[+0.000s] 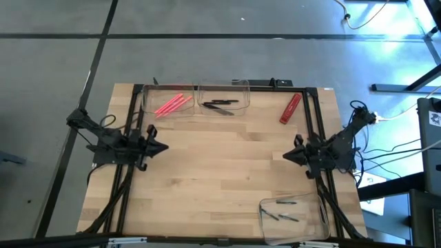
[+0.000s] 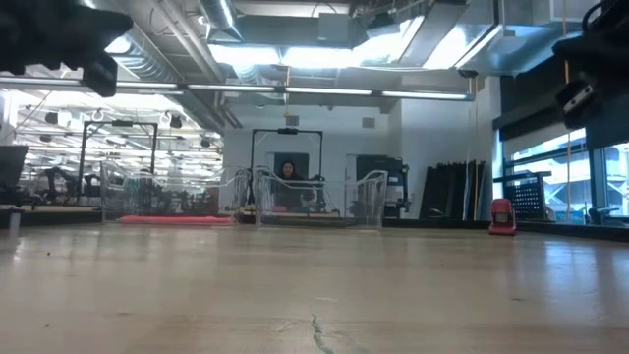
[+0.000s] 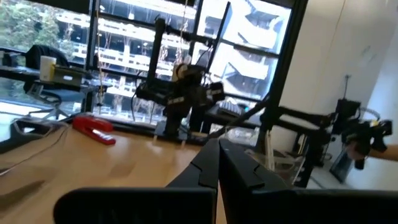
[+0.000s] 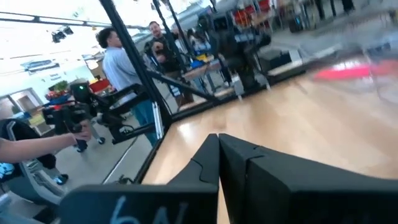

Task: Sort crayons/erasers/pens/pencils in bins
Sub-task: Return to Home Position

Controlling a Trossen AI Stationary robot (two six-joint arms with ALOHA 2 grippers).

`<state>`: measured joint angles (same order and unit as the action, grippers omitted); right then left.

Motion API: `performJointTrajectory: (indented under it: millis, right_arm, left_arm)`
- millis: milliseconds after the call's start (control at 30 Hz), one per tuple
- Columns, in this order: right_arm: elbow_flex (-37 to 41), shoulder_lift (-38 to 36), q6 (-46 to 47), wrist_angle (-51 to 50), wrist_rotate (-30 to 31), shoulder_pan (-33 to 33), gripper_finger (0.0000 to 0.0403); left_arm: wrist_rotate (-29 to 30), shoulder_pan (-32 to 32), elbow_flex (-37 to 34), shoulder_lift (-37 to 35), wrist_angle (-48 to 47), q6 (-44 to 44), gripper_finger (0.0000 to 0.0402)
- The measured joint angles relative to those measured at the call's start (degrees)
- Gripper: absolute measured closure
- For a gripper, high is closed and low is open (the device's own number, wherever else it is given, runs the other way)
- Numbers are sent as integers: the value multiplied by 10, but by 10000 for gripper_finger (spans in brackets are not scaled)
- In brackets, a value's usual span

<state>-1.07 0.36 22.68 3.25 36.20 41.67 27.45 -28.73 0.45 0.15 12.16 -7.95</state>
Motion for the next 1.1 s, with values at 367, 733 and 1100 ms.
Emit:
performJointTrajectory:
  millis: [367,733,1100]
  right_arm:
    - [3,0,-155,5,8,0,394]
    - [3,0,-186,5,62,0,383]
    - [3,0,-186,5,62,0,382]
  left_arm:
    - [62,0,0,0,-68,66,400]
    - [64,0,0,0,-80,56,392]
    - [64,0,0,0,-80,55,380]
